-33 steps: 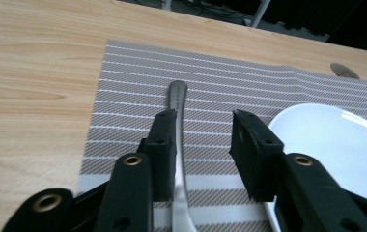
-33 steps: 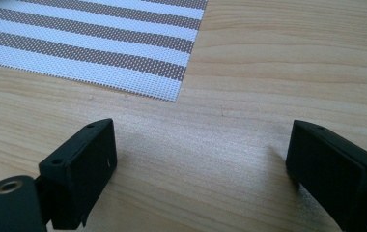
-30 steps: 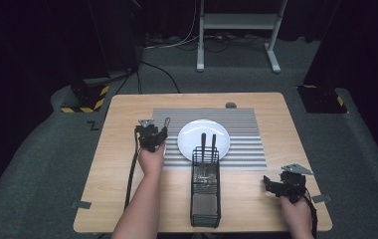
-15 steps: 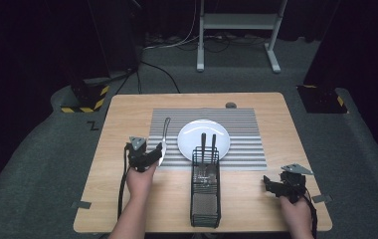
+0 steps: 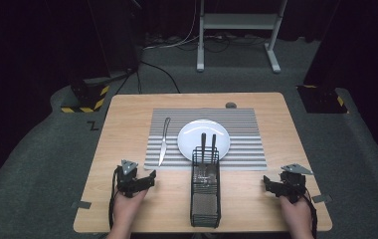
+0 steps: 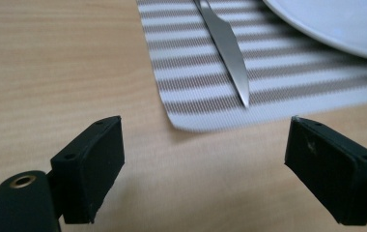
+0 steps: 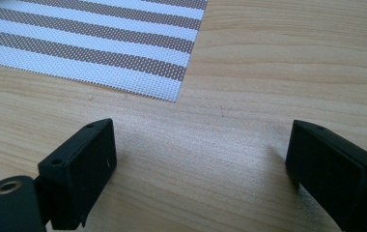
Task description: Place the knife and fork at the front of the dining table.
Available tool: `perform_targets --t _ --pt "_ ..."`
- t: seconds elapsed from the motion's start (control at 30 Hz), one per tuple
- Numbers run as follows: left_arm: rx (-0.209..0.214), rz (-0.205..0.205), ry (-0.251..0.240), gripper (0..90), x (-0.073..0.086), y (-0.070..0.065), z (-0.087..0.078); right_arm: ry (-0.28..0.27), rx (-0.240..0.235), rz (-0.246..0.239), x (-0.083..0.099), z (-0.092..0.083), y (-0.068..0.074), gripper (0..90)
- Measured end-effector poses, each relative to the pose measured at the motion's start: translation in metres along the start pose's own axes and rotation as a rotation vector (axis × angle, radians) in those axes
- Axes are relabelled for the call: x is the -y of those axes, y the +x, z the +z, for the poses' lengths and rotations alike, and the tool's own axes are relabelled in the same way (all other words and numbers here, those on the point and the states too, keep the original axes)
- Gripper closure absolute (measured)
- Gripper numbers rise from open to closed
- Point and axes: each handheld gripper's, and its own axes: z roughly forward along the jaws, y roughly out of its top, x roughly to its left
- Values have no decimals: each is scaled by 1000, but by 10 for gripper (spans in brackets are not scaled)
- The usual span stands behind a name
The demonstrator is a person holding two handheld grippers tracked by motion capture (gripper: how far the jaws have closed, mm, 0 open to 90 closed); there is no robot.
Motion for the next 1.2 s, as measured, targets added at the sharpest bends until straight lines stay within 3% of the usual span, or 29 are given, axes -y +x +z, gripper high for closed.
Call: perform_targets --t 0.17,0.27,0.47,0.53,0.67,0.93,1.13,1.2 --pt "-9 17 76 113 15 1 -8 -1 0 -2 0 0 0 105" --pt "-35 24 78 146 20 -1 -13 -1 0 -4 0 0 0 111" --pt "-43 71 94 116 24 -7 -14 -22 -10 -20 1 -3 1 140" --pt "-49 80 99 92 24 -8 -13 -48 -8 -25 2 -6 2 145" --pt "-64 62 114 34 23 -7 -11 -125 -11 -22 -3 -17 6 152" --pt "-67 65 125 1 22 -8 -10 -312 -37 -58 -14 -45 31 151" --pt "-70 64 125 0 22 -8 -9 -404 -69 -56 -29 -59 50 137" --pt "-70 64 125 0 22 -8 -10 -412 -86 -60 -34 -60 56 135"
